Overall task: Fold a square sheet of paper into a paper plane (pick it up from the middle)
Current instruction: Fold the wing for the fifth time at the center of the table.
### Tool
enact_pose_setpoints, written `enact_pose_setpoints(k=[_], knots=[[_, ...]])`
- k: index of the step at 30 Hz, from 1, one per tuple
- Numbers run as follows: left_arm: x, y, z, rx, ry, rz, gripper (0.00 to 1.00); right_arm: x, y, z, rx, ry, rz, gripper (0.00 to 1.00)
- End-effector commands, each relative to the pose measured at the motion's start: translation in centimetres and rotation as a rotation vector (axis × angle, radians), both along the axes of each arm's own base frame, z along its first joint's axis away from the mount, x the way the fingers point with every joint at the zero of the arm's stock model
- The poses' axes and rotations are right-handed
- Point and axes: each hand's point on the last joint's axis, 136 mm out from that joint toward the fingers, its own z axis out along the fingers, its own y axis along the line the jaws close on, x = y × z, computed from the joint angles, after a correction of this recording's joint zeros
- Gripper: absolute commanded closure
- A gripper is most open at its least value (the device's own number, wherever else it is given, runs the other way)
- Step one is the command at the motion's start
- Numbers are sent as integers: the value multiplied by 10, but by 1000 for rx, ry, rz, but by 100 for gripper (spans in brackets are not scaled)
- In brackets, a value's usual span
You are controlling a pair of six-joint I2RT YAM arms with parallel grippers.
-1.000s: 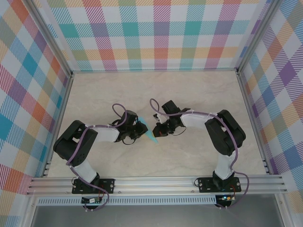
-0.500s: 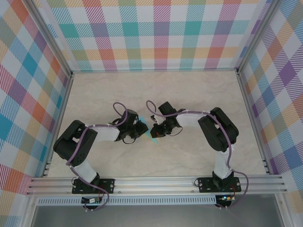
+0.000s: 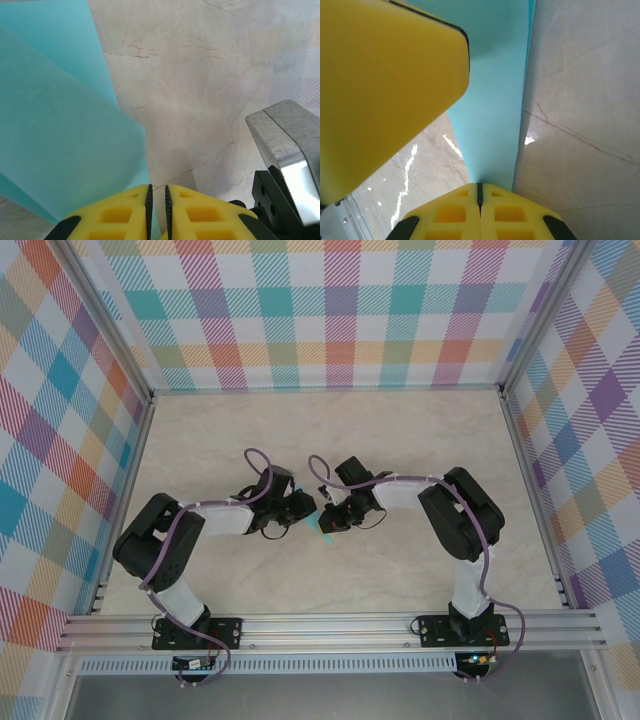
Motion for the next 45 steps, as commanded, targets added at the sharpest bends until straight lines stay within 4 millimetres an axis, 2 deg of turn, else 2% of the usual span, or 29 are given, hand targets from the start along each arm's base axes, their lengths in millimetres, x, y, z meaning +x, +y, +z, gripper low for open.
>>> enact_pose_setpoints(k=[1, 18, 28, 31, 36, 40, 45], knots=[[2, 2, -5, 22, -29, -36, 84, -17, -23, -29, -126, 39, 5, 100], [3, 14, -33, 134, -41, -60, 84, -25, -34, -33, -158, 39, 25, 100], [-2, 23, -50, 174, 18, -30, 87, -35, -37, -17, -121, 22, 62, 100], [-3, 22, -51, 163, 22, -36, 88, -30, -28, -5, -90, 20, 53, 100], [-4, 20, -51, 154, 29, -37, 91, -2, 4, 18, 3, -7, 21, 100], [-5, 20, -51, 149, 38, -34, 93, 7, 14, 11, -1, -13, 28, 100], [-6, 22, -53, 152, 49, -23, 99, 3, 13, -2, -20, 9, 41, 100]])
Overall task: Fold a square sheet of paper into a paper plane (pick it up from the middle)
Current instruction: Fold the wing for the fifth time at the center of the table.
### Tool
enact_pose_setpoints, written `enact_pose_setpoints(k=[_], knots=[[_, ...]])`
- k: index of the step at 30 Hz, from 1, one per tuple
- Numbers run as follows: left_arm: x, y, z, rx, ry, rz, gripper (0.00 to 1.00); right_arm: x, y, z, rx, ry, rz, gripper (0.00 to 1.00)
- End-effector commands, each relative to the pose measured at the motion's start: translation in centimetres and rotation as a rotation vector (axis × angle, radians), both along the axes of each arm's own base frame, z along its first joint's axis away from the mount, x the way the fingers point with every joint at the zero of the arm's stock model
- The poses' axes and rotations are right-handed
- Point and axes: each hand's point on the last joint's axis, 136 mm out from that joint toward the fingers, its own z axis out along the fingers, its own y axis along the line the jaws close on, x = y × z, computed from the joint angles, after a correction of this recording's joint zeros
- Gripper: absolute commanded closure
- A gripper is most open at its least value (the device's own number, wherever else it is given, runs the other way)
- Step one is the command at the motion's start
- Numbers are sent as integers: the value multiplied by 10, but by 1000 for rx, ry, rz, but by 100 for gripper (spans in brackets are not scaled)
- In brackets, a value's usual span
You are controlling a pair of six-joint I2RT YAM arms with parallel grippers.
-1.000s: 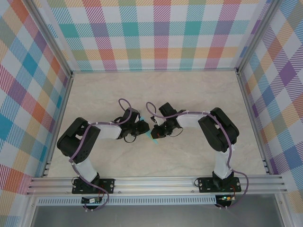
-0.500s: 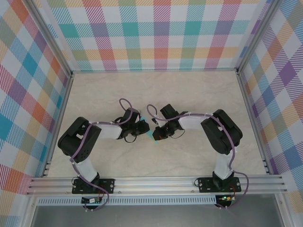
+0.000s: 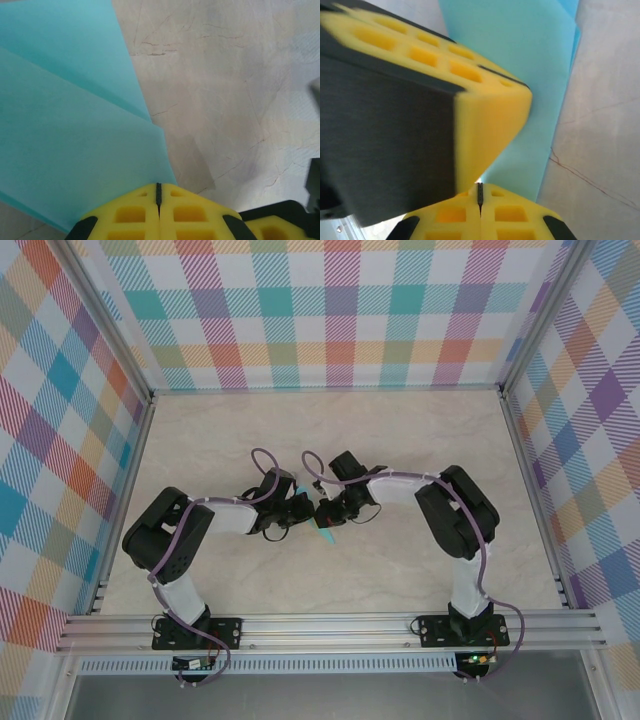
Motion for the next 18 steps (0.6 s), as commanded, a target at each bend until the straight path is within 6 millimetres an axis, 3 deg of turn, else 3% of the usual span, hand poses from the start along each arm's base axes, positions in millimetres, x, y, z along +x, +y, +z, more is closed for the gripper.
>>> enact_pose_setpoints(k=[1, 13, 18], knots=[[-9, 19, -32, 89, 87, 44, 100, -12, -1, -10, -12, 52, 17, 100], [-14, 35, -49, 159, 135, 110, 100, -75, -52, -25, -100, 175, 17, 100], [-14, 35, -47, 155, 131, 108, 100, -90, -70, -31, -143, 195, -18, 100]])
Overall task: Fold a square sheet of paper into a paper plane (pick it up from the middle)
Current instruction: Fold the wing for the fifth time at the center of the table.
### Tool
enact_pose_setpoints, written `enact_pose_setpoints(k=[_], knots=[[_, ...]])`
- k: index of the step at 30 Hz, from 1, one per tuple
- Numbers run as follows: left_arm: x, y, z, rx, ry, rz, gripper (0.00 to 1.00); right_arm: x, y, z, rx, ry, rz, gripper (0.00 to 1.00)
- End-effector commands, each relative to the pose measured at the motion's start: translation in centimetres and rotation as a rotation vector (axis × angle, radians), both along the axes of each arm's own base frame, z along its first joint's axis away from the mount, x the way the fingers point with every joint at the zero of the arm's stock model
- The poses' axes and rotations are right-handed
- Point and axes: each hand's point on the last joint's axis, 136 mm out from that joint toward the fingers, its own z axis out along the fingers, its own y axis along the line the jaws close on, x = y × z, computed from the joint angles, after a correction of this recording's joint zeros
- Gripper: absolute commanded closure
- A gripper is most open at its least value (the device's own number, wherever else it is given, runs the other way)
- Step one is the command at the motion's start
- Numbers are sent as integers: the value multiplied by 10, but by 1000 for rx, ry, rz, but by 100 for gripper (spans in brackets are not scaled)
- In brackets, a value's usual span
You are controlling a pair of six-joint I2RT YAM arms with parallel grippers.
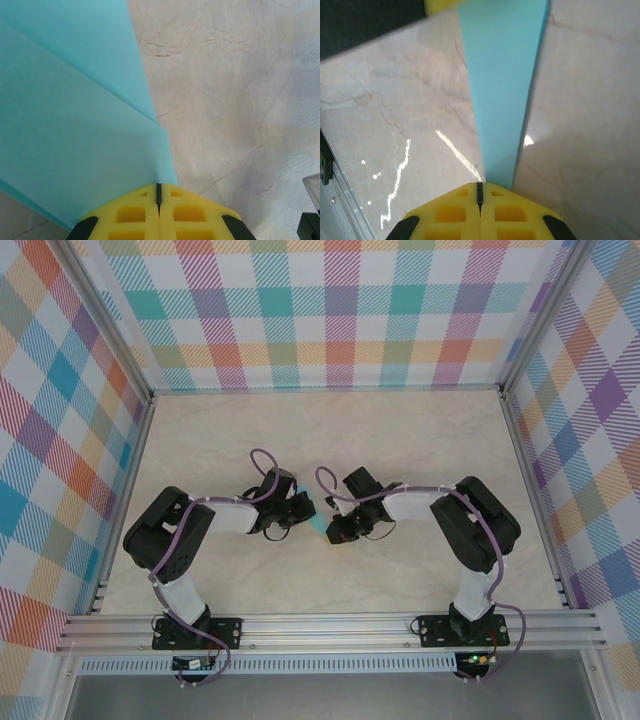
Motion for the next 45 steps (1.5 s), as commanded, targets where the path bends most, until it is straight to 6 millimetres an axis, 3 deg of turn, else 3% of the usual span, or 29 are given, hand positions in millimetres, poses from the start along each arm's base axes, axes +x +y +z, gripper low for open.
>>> enact_pose_setpoints(k=[1, 4, 10, 15, 22, 27, 31, 37, 45], knots=[[-15, 34, -46, 165, 109, 71, 100, -47, -38, -25, -153, 172, -21, 100], [-15, 30, -43, 146, 102, 54, 100, -42, -37, -18, -143, 133, -40, 100], [-15, 25, -37, 120, 83, 26, 100, 2, -3, 32, -14, -20, -72, 100], [-15, 22, -35, 105, 77, 16, 100, 30, 24, 41, 47, -55, -75, 100], [-12, 17, -26, 88, 62, 2, 100, 42, 34, 13, 12, -13, -77, 100], [-5, 8, -10, 68, 23, -43, 100, 33, 20, -11, -57, 13, -74, 100], [5, 1, 14, 54, -43, -84, 100, 26, 7, -24, -124, 17, -75, 100], [19, 14, 40, 43, -127, -71, 84, 23, 2, -27, -137, 18, -74, 100], [24, 28, 44, 27, -182, -88, 74, 21, 3, -28, -132, 29, -67, 100]])
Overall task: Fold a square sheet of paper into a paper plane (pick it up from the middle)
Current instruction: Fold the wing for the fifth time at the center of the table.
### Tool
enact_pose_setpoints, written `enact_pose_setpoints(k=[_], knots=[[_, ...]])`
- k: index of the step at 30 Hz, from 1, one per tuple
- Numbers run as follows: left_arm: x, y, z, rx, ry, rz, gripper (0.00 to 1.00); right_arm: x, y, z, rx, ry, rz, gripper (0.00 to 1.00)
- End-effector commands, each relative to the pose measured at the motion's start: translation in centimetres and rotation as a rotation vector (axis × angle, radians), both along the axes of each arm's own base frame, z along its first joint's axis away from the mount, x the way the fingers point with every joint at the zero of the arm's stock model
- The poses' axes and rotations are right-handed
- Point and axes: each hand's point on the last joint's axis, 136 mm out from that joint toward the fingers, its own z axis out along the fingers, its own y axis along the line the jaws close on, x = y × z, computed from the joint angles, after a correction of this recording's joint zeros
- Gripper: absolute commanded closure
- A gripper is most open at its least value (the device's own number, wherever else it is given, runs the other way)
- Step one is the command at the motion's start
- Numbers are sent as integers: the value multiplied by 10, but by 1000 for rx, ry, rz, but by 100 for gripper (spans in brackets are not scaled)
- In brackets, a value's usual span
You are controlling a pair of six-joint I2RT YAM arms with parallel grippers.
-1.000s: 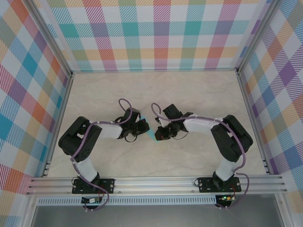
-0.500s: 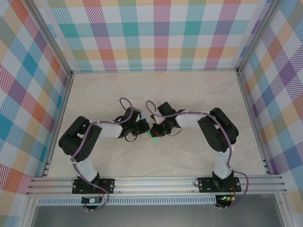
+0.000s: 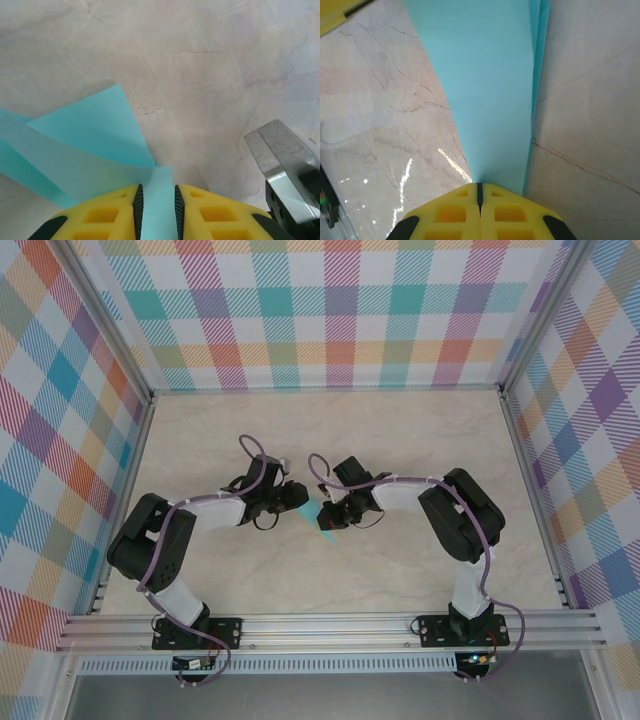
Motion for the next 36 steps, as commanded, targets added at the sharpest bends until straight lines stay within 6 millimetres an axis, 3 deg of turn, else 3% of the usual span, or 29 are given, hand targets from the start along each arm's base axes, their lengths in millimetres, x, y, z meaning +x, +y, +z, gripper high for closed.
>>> enact_pose_setpoints(k=[1, 18, 27, 31, 36], knots=[[0, 4, 3, -2, -42, -37, 74, -22, -24, -30, -127, 61, 11, 100], [11, 14, -34, 47, -2, -2, 75, -30, -28, -29, -123, 82, 20, 100], [12, 29, -50, 77, 31, 26, 76, -41, -37, -34, -148, 97, 31, 100], [19, 41, -43, 70, 22, 56, 76, -43, -41, -37, -161, 103, 32, 100], [26, 36, 1, -9, -46, 52, 76, -40, -41, -38, -180, 103, 16, 100]])
